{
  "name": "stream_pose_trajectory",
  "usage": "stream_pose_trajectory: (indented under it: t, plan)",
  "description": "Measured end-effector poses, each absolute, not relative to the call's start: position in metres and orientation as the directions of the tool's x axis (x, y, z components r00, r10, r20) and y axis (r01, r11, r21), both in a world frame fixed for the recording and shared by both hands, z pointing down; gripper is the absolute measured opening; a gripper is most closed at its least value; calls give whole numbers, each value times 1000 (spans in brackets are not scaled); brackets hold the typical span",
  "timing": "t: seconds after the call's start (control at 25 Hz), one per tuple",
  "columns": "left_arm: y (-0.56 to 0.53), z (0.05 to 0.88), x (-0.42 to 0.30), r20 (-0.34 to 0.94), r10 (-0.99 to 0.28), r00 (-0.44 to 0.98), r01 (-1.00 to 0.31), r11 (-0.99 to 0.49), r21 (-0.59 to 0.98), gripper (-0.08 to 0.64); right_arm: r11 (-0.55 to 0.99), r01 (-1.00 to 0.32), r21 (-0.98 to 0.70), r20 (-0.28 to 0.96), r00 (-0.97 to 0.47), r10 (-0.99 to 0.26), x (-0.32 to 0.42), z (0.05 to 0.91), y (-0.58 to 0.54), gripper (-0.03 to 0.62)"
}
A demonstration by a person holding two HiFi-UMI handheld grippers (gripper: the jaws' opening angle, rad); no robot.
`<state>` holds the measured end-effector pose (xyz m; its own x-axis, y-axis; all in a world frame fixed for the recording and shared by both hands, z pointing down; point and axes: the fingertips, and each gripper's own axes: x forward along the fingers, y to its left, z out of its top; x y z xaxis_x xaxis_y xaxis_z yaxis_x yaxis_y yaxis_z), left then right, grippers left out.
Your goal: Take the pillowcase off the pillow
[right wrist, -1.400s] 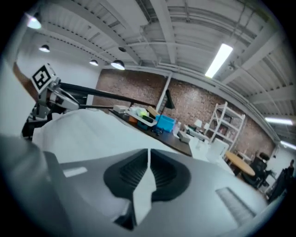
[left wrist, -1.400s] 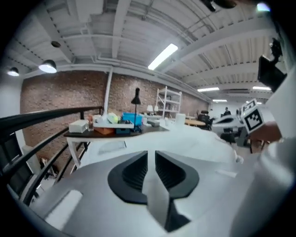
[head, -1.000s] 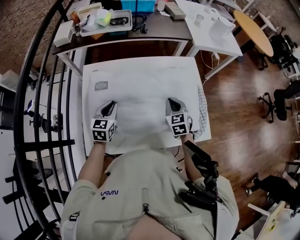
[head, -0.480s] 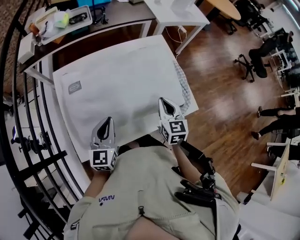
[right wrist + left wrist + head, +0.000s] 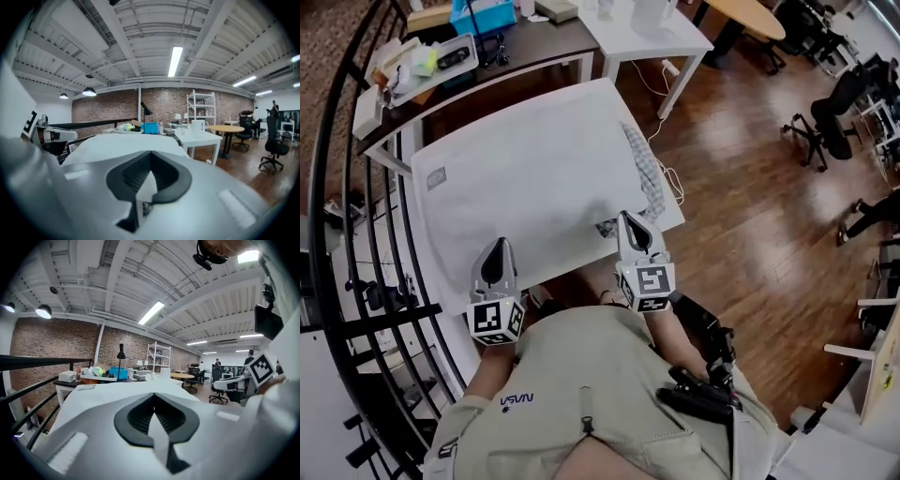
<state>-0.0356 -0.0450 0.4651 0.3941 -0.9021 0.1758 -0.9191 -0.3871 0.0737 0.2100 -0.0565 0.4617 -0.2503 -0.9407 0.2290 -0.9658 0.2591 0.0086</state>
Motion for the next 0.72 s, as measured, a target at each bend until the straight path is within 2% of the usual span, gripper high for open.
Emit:
stream_pose_trajectory:
  t: [0.24, 0.48, 0.72]
  plan:
    - [11, 450, 36, 153, -931, 332, -943, -333, 21, 6, 400, -917, -16, 190, -395, -899, 229, 459, -27, 3]
    - [48, 448, 8, 149, -967, 208, -977, -212, -9, 6, 431, -902, -32, 176, -430, -886, 225, 462, -7, 3]
    - [66, 437, -11, 115, -973, 202, -979, -205, -10, 6, 391, -919, -36, 140, -393, -909, 221, 443, -2, 3]
